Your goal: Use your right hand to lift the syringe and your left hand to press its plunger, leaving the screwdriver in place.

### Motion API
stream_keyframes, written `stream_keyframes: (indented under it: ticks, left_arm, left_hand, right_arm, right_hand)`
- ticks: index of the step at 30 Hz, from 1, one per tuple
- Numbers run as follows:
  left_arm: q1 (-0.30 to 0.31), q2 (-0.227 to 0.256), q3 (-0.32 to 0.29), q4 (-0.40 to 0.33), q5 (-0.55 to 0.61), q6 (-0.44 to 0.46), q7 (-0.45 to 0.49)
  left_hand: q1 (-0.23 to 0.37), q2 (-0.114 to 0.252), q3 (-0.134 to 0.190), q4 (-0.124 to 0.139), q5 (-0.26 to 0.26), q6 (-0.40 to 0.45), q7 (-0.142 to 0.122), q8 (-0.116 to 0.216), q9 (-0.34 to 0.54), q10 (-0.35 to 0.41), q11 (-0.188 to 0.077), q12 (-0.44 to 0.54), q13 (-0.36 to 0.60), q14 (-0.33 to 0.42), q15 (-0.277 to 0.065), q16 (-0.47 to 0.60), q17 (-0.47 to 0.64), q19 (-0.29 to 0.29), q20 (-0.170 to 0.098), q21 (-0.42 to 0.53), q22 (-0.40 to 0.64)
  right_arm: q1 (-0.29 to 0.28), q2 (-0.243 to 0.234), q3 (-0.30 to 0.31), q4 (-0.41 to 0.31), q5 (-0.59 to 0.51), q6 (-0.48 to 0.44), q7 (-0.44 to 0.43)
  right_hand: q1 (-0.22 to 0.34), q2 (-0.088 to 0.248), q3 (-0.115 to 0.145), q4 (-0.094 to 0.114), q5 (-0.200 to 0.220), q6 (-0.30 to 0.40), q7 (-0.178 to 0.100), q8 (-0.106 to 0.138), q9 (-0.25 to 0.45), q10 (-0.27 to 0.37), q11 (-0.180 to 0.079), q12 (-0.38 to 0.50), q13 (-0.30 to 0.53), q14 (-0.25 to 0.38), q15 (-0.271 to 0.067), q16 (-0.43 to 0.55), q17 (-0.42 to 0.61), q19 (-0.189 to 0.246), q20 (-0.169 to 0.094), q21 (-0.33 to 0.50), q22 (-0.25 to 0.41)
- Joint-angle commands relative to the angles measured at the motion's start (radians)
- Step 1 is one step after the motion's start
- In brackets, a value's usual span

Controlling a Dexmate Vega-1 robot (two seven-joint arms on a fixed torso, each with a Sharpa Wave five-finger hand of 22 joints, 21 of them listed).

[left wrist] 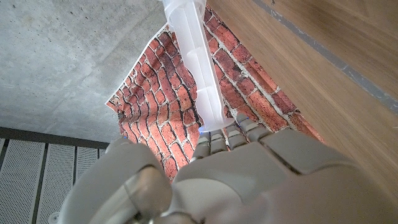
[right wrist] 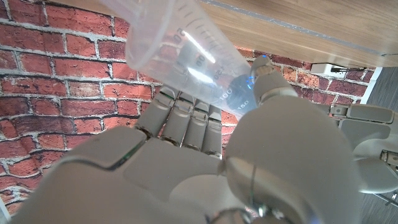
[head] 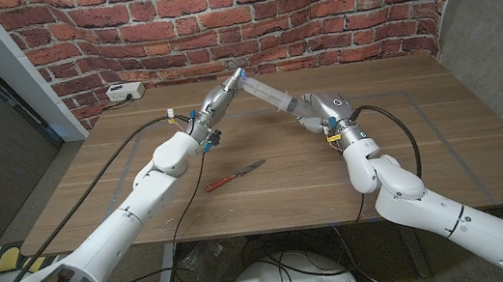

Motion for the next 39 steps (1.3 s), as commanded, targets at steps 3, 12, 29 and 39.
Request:
stream_keyframes:
  ticks: [3,12,29,39]
  left_arm:
    - [-0.018,-0.007,0.017,0.007,0.004,0.011,-0.023]
    - [-0.027,-0.011,0.025,0.008,0.008,0.014,-0.030]
    - [-0.044,-0.032,0.044,0.029,0.016,0.005,-0.044]
    - [-0.051,-0.043,0.059,0.040,0.011,0.010,-0.064]
  left_hand:
    - [0.002,-0.001,-0.006,0.000,0.000,0.010,0.002,0.004,0.004,0.007,0.008,0.009,0.005,0.000,0.002,-0.003,0.002,-0.003,-0.006,-0.005,0.005]
    - [0.003,0.000,-0.007,0.000,-0.001,0.008,0.002,0.003,0.004,0.005,0.009,0.008,0.005,-0.001,0.003,-0.004,0.002,-0.005,-0.005,-0.005,0.005]
    - [0.004,0.001,-0.009,0.000,-0.001,0.009,0.002,0.002,0.004,0.004,0.006,0.008,0.005,-0.002,0.003,-0.004,0.003,-0.006,-0.004,-0.006,0.005]
    - [0.005,0.001,-0.010,0.000,-0.002,0.009,0.003,0.002,0.004,0.003,0.009,0.007,0.005,-0.003,0.004,-0.004,0.003,-0.007,-0.004,-0.006,0.005]
  right_arm:
    - [0.022,0.018,-0.006,0.015,-0.014,0.025,-0.012]
    - [0.032,0.024,-0.010,0.023,-0.015,0.028,0.000]
    - [0.038,0.023,-0.006,0.026,-0.008,0.021,0.016]
    - [0.048,0.028,-0.007,0.037,0.004,0.031,0.017]
  right_hand:
    - [0.069,0.157,0.121,0.114,0.004,0.150,-0.136,0.000,0.001,0.073,-0.060,0.000,0.004,0.011,-0.096,0.001,0.003,-0.005,-0.121,0.011,0.000]
    - [0.070,0.155,0.122,0.110,0.004,0.155,-0.130,0.000,0.001,0.075,-0.064,-0.002,0.004,0.019,-0.090,0.002,0.003,-0.001,-0.119,0.017,-0.001]
    - [0.071,0.153,0.127,0.102,0.005,0.165,-0.127,-0.002,0.001,0.084,-0.059,-0.005,0.003,0.029,-0.092,0.002,0.000,0.003,-0.120,0.031,-0.002]
    - [0.071,0.152,0.128,0.098,0.004,0.166,-0.126,-0.004,0.000,0.087,-0.057,-0.007,0.003,0.030,-0.088,0.001,0.000,0.001,-0.119,0.037,-0.003]
